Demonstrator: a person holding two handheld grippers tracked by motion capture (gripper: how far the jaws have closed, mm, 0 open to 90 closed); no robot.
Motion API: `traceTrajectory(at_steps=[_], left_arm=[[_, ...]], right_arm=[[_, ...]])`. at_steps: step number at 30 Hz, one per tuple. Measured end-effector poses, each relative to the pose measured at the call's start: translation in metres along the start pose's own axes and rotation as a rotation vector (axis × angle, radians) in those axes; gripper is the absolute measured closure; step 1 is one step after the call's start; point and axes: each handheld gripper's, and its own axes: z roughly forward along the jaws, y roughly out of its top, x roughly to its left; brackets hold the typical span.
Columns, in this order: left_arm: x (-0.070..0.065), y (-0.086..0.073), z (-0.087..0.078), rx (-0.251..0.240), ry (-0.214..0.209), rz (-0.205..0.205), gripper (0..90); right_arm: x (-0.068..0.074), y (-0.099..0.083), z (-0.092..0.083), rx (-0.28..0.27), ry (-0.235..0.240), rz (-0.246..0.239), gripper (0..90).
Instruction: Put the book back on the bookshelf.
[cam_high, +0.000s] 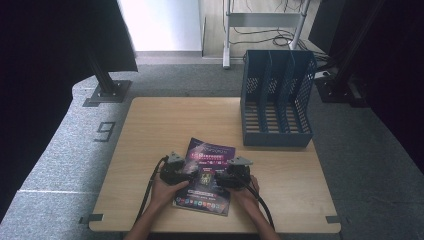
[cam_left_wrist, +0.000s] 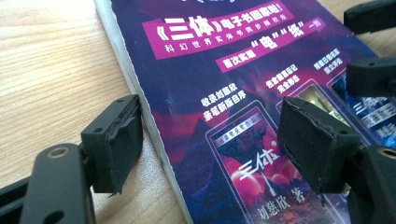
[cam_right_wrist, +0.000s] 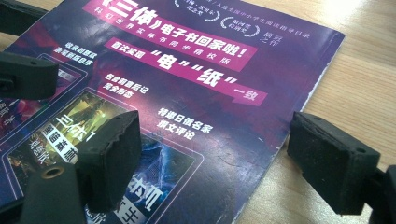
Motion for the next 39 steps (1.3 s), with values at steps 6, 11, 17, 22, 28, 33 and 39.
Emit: traceTrajectory(at_steps=[6, 11, 17, 22, 28, 33, 39], left_arm=[[0.002, 0.0, -0.002, -0.005, -0.012, -0.044, 26.4], [0.004, 0.0, -0.004, -0.003, -0.032, -0.066, 28.0], [0.002, 0.002, -0.013, -0.039, -0.06, -0.079, 30.6], [0.001, 0.005, -0.02, -0.073, -0.092, -0.073, 34.2], [-0.007, 0.009, -0.024, -0.081, -0.197, -0.054, 38.7], [-0.015, 0.009, -0.017, -0.038, -0.148, 0.015, 39.2], [-0.009, 0.009, -0.012, -0.027, -0.139, 0.009, 40.0]], right_arm=[[0.0, 0.0, 0.0, 0.0, -0.001, 0.0, 17.8], [-0.001, -0.001, -0.001, 0.0, 0.001, 0.001, 18.2], [-0.001, -0.001, -0.001, -0.001, -0.003, 0.005, 18.7], [-0.001, -0.001, -0.001, -0.002, -0.004, 0.006, 18.7], [-0.001, -0.001, -0.001, -0.002, -0.004, 0.006, 18.7], [-0.001, -0.001, -0.002, -0.001, -0.004, 0.009, 18.7], [-0.001, -0.001, -0.002, -0.001, -0.004, 0.008, 18.8]])
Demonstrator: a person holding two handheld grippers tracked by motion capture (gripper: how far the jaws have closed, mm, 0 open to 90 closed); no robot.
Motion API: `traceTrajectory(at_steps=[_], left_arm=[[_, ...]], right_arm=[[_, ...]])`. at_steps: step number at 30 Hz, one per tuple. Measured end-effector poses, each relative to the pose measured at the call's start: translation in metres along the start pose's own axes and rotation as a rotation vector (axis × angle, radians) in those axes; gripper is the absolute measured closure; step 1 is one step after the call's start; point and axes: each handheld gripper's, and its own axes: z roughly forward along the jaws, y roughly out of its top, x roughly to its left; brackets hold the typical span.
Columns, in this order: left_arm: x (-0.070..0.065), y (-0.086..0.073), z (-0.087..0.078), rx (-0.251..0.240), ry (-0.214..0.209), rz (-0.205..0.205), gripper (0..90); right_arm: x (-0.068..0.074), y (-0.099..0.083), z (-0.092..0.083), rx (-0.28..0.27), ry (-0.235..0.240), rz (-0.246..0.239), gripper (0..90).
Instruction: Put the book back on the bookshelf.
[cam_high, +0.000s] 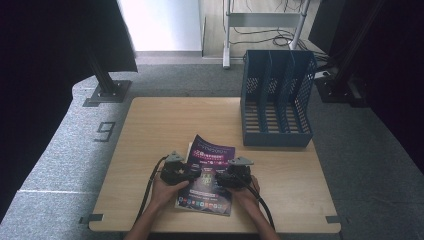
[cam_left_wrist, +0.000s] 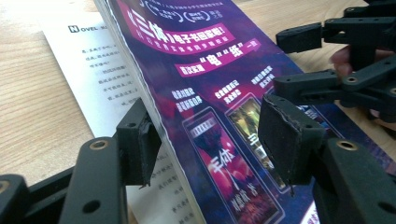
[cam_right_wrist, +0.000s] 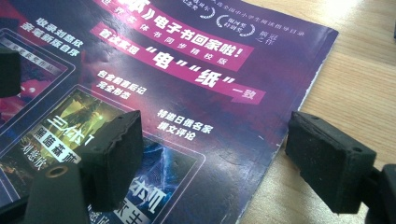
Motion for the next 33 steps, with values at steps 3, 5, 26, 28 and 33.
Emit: traceTrajectory(at_steps=[3, 5, 26, 28, 33], left_arm=[[0.002, 0.002, 0.003, 0.0, 0.008, 0.0, 40.0], [0.002, 0.004, 0.003, -0.002, 0.007, 0.0, 39.9], [0.016, 0.024, 0.023, 0.005, 0.057, -0.012, 42.3], [0.017, 0.024, 0.023, -0.006, 0.075, -0.013, 43.6], [0.019, 0.023, 0.026, -0.008, 0.092, -0.023, 48.7]], right_arm=[[0.0, 0.0, 0.0, 0.0, 0.0, 0.0, 18.8], [0.0, 0.0, 0.0, 0.0, 0.0, 0.0, 18.8], [0.0, 0.0, 0.0, 0.0, 0.0, 0.001, 18.9], [0.0, 0.0, 0.0, 0.0, 0.0, 0.0, 18.9], [0.0, 0.0, 0.0, -0.001, 0.001, 0.0, 19.0]])
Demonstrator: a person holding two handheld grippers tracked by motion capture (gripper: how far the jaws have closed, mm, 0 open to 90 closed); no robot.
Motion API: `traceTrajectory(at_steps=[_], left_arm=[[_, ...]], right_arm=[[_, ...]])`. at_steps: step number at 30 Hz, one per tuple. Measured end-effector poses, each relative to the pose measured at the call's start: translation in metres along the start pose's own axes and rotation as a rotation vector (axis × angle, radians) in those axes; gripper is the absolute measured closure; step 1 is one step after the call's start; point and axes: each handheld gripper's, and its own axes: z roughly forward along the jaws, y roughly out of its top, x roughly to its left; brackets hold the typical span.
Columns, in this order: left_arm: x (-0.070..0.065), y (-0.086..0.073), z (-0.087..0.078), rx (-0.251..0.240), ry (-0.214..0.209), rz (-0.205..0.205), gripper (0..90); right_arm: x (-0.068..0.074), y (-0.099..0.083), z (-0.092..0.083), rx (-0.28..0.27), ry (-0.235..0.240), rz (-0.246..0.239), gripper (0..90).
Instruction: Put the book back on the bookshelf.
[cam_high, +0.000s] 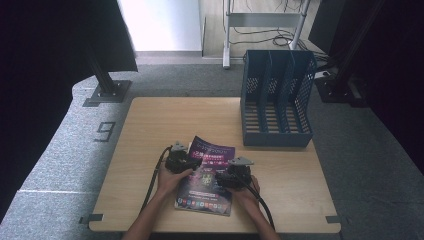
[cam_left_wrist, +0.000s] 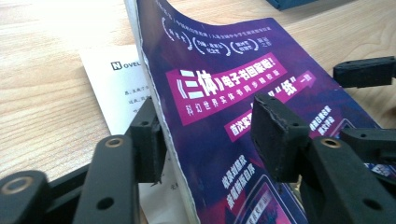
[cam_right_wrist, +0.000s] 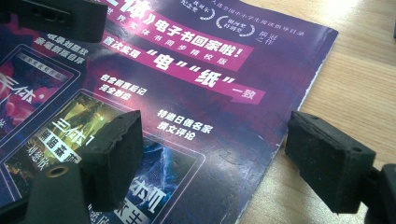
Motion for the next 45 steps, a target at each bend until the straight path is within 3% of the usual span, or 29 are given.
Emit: traceTrajectory(at_steps=[9, 15, 23, 29, 32, 38, 42, 45], left_arm=[[-0.003, 0.001, 0.002, -0.01, 0.009, 0.011, 58.9], [-0.006, -0.001, -0.001, -0.021, -0.02, 0.026, 72.4], [-0.013, 0.0, -0.009, -0.089, -0.042, 0.062, 84.5], [-0.021, 0.003, -0.017, -0.131, -0.062, 0.09, 85.9], [-0.024, 0.005, -0.02, -0.142, -0.072, 0.108, 86.0], [-0.029, 0.009, -0.031, -0.172, -0.081, 0.137, 86.0], [-0.033, 0.012, -0.04, -0.206, -0.081, 0.149, 86.0], [-0.038, 0.014, -0.046, -0.217, -0.065, 0.181, 86.1]], right_arm=[[0.0, 0.0, 0.0, 0.0, -0.001, -0.001, 18.9], [0.0, 0.0, 0.0, 0.0, -0.001, -0.001, 18.9], [0.0, 0.0, 0.0, 0.001, 0.004, -0.009, 18.6], [0.0, 0.001, 0.0, -0.009, 0.003, -0.035, 19.3], [-0.004, 0.001, -0.001, -0.021, 0.008, -0.019, 23.8], [-0.009, 0.007, -0.008, -0.065, 0.028, 0.004, 24.3], [-0.011, 0.009, -0.012, -0.075, 0.038, 0.005, 23.8], [-0.011, 0.01, -0.015, -0.083, 0.052, -0.013, 22.4]])
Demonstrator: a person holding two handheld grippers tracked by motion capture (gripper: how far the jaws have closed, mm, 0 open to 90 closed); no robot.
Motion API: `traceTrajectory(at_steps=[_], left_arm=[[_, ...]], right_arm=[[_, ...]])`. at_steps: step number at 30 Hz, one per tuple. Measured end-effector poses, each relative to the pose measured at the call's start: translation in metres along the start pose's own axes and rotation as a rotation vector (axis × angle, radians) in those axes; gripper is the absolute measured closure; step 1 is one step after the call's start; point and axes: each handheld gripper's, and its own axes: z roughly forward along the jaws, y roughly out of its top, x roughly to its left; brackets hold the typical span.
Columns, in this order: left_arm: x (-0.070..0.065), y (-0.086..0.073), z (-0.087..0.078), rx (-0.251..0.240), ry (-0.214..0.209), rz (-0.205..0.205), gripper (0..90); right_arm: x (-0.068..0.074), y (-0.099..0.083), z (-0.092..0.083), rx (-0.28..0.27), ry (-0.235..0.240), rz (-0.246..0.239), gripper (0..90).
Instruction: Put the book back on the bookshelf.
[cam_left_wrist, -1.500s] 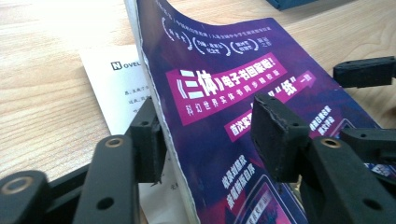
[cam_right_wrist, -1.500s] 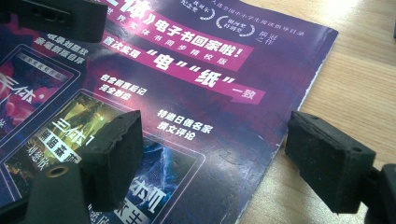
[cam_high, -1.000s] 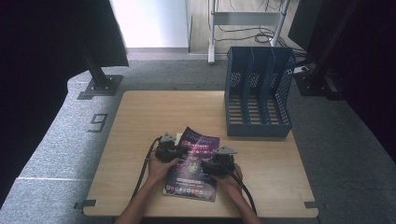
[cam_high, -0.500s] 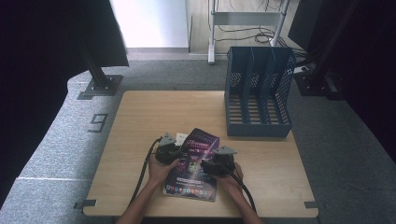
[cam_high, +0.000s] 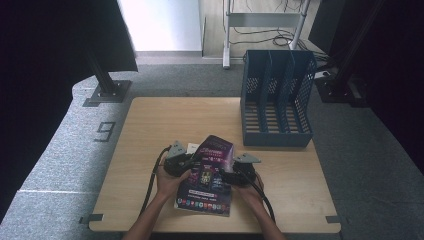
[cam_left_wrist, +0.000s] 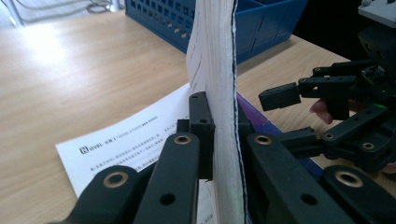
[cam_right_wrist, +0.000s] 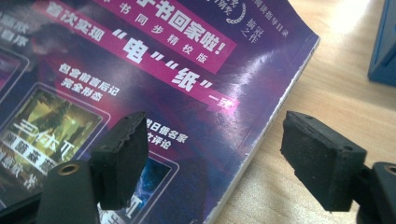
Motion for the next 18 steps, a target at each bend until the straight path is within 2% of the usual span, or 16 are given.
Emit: traceTrajectory(at_steps=[2, 8, 18], left_arm=[[-0.002, 0.003, -0.003, -0.004, 0.001, 0.014, 86.1], [-0.007, 0.01, -0.01, -0.023, -0.011, 0.045, 86.1], [-0.014, 0.012, -0.019, -0.06, -0.026, 0.061, 86.0]], right_arm=[[0.001, 0.002, -0.003, -0.005, 0.007, -0.019, 21.8], [0.002, 0.007, -0.008, -0.028, 0.028, -0.015, 20.9], [0.001, 0.012, -0.013, -0.058, 0.079, -0.027, 17.1]])
